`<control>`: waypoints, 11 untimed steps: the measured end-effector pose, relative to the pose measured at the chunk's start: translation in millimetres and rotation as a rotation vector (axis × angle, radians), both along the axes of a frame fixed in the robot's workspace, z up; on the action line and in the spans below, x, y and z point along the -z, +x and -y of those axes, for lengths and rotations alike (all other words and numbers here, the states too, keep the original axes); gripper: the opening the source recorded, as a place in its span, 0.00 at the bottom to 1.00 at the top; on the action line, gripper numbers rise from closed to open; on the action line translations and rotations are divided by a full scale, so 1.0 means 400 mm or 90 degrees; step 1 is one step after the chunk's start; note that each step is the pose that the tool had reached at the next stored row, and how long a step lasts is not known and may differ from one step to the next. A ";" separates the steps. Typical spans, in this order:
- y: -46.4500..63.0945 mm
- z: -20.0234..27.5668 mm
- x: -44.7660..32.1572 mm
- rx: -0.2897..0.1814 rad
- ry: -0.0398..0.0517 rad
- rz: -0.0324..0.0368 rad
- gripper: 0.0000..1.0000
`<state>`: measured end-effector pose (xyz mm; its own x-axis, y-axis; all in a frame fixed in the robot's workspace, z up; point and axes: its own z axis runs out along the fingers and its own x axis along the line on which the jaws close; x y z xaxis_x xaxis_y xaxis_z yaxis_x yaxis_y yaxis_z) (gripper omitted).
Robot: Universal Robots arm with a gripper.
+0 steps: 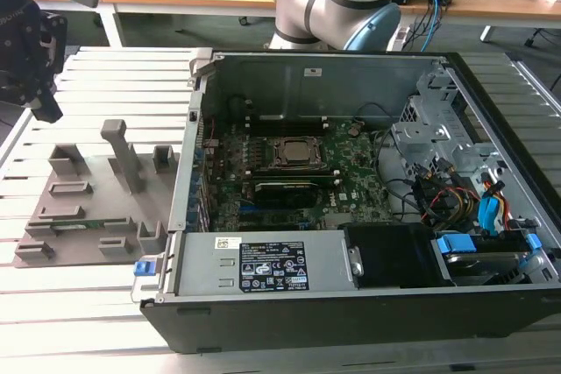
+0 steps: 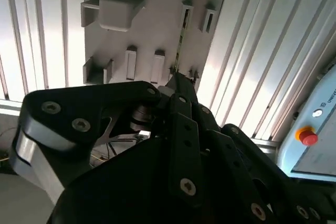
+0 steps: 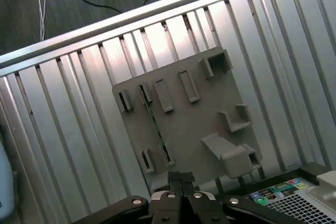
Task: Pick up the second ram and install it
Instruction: 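Pick up the second ram and move it above second insertion slot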
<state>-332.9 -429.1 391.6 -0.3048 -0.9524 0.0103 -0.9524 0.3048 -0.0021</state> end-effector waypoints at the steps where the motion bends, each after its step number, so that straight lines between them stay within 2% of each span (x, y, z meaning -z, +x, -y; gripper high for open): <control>1: 0.000 0.000 0.000 -0.022 0.0000 0.0000 0.11; 2: 0.000 0.000 0.000 -0.059 -0.0001 0.0000 0.11; 5: 0.000 0.000 0.000 -0.110 0.0000 0.0000 0.11; 7: 0.000 0.000 0.000 -0.113 0.0000 -0.0003 0.11; 9: -0.001 0.000 0.000 -0.113 0.0011 -0.0091 0.11; 10: 0.000 0.000 0.001 -0.115 0.0038 -0.0220 0.11; 11: 0.000 0.000 0.001 -0.118 0.0048 -0.0240 0.11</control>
<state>-333.1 -429.1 391.4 -0.1230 -0.9923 0.0109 -0.9917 0.1234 0.0363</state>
